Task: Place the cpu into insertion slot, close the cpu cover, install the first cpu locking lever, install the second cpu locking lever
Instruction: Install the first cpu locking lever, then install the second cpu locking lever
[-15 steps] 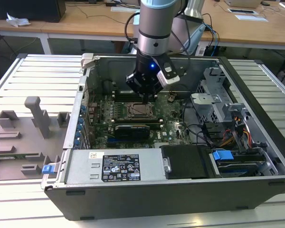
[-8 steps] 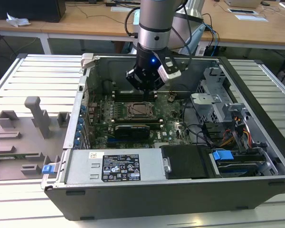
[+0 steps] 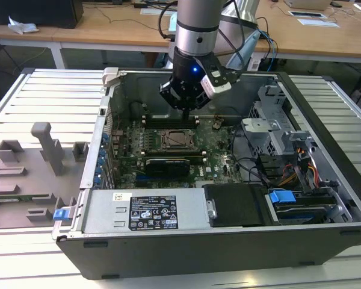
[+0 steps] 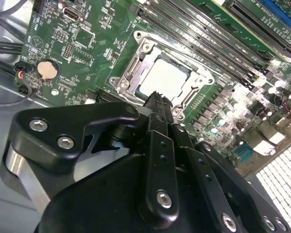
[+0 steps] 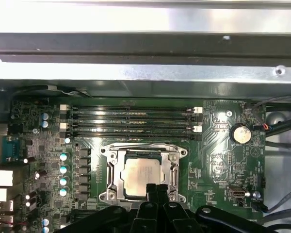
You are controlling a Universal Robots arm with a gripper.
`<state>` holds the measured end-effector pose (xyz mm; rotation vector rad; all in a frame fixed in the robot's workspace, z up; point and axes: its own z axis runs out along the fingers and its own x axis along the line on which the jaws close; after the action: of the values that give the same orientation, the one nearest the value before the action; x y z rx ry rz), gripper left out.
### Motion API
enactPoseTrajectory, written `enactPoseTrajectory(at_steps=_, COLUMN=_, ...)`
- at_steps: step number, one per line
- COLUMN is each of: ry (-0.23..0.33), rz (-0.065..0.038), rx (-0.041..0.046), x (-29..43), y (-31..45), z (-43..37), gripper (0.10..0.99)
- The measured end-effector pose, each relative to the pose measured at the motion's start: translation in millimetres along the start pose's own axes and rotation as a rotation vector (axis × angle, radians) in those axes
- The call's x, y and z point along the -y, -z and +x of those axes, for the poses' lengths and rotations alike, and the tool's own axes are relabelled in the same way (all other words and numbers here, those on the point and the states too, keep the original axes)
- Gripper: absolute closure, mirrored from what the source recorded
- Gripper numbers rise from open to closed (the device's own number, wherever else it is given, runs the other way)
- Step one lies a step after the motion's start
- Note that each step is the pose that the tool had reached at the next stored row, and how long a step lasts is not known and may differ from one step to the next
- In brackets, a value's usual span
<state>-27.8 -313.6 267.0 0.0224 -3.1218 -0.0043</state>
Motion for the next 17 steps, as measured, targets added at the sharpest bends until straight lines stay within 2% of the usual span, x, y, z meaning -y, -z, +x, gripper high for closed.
enactPoseTrajectory(at_steps=17, ry=0.000, rz=0.000, rx=-0.0001, x=1.0, y=1.5, z=0.2, gripper=0.980)
